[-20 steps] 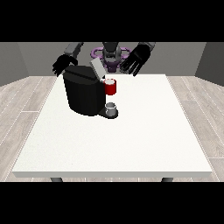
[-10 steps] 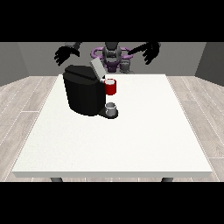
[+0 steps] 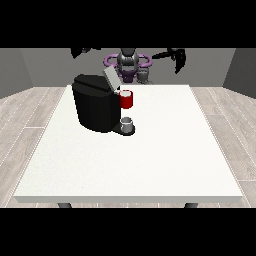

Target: Insert the coffee pod into the coffee machine and close the lid

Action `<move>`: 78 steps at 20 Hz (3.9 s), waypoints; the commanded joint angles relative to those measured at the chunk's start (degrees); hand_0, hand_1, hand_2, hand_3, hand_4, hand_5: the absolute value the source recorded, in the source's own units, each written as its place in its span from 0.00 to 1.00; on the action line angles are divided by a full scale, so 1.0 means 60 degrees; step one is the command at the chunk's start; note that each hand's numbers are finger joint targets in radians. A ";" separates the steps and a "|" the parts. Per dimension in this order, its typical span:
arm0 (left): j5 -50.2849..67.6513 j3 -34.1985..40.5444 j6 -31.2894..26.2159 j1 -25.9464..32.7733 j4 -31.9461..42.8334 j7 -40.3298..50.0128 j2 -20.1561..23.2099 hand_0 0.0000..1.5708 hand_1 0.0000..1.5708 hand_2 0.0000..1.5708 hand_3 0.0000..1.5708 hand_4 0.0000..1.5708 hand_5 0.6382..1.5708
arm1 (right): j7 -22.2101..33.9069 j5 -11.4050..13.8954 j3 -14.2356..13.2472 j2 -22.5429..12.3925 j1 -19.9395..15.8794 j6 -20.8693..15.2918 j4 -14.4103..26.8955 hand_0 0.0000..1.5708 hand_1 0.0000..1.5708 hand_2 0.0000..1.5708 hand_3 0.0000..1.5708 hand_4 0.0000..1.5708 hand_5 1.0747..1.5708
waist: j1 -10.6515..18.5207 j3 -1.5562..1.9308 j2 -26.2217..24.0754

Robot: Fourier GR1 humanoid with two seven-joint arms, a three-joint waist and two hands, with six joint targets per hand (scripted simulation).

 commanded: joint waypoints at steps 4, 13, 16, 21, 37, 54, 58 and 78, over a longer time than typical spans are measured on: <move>0.0776 -0.0016 -0.0472 0.0771 -0.0831 0.0033 -0.0446 0.00 0.00 0.00 0.00 0.00 1.00 | 0.0725 0.0099 0.0156 -0.0398 -0.0939 0.0392 -0.0051 0.00 0.00 0.00 0.00 0.00 1.00 | 0.0855 0.0003 0.0167; 0.1655 -0.0867 -0.0670 0.2121 -0.2927 0.0608 -0.0903 0.00 0.00 0.00 0.00 0.13 1.00 | -0.0009 0.0591 0.0270 -0.0379 -0.1278 0.0663 0.0710 0.00 0.00 0.00 0.00 0.00 1.00 | 0.1280 0.0006 0.0612; 0.2061 -0.0576 -0.0831 0.2210 -0.3422 0.1240 -0.0311 0.00 0.00 0.00 0.00 0.07 1.00 | 0.0476 0.0630 0.0660 0.0232 -0.1327 0.0404 0.0592 0.00 0.00 0.00 0.00 0.00 1.00 | 0.1122 0.0005 0.0657; 0.2219 -0.1119 -0.0192 0.3051 -0.4260 0.0786 -0.0905 0.00 0.00 0.00 0.00 0.00 1.00 | 0.0460 0.0236 0.0082 0.0063 -0.2348 0.0603 0.1168 0.00 0.00 0.00 0.00 0.00 1.00 | 0.1122 0.0004 0.1367; 0.2904 -0.1417 -0.0010 0.3979 -0.6115 0.1539 -0.0125 0.00 0.00 0.00 0.00 0.00 1.00 | 0.0136 0.0669 0.0060 -0.0037 -0.3966 0.0961 0.2816 0.00 0.00 0.00 0.00 0.00 1.00 | 0.0788 0.0003 0.2227; 0.3224 -0.1675 0.0262 0.3575 -0.6530 0.1491 0.0030 0.00 0.00 0.00 0.00 0.00 1.00 | -0.1274 0.1222 0.0054 0.0108 -0.4906 0.1033 0.4315 0.00 0.00 0.00 0.00 0.00 1.00 | 0.0992 0.0004 0.3215; 0.3324 -0.1260 0.0357 0.3430 -0.6192 0.1487 0.0500 0.00 0.00 0.00 0.00 0.00 1.00 | -0.0981 0.1237 0.0091 0.0186 -0.5117 0.1086 0.4298 0.00 0.00 0.00 0.00 0.05 1.00 | 0.0808 0.0004 0.3070; 0.3290 -0.1993 0.0391 0.4085 -0.6376 0.1537 0.0206 0.00 0.00 0.00 0.00 0.12 1.00 | -0.0645 0.2181 0.0833 0.1139 -0.5950 0.0731 0.4422 0.00 0.00 0.00 0.00 0.02 1.00 | 0.0953 0.0004 0.2172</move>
